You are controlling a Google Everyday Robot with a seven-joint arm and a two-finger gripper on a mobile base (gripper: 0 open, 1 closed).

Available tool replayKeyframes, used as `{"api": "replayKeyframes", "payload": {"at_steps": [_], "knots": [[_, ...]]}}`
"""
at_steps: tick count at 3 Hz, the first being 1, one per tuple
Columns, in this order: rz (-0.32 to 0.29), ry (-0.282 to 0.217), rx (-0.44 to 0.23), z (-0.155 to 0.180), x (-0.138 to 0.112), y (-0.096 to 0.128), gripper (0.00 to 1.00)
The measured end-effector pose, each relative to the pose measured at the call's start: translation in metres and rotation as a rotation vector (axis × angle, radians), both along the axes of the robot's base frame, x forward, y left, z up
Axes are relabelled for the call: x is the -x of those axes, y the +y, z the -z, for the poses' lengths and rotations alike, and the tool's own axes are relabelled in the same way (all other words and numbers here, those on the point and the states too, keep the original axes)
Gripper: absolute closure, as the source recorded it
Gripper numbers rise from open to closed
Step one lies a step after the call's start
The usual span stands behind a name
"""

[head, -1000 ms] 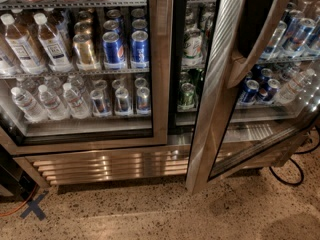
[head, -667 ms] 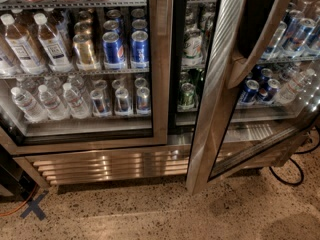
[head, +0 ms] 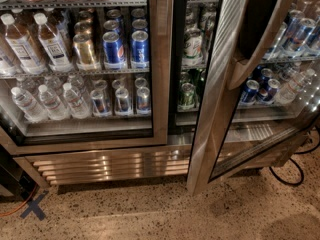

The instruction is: Open right fridge door

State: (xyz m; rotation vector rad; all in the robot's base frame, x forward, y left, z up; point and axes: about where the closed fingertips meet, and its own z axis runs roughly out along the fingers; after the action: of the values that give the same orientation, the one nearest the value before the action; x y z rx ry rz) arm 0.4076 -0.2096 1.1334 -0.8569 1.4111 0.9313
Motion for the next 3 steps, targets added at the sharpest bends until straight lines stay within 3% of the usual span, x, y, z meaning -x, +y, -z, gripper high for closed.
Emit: {"api": "replayKeyframes", "payload": {"at_steps": [1, 3], "knots": [[-0.032, 0.013, -0.018, 0.0006, 0.0013, 0.0025, 0.3], [-0.081, 0.042, -0.035, 0.0027, 0.007, 0.0119, 0.38]]}}
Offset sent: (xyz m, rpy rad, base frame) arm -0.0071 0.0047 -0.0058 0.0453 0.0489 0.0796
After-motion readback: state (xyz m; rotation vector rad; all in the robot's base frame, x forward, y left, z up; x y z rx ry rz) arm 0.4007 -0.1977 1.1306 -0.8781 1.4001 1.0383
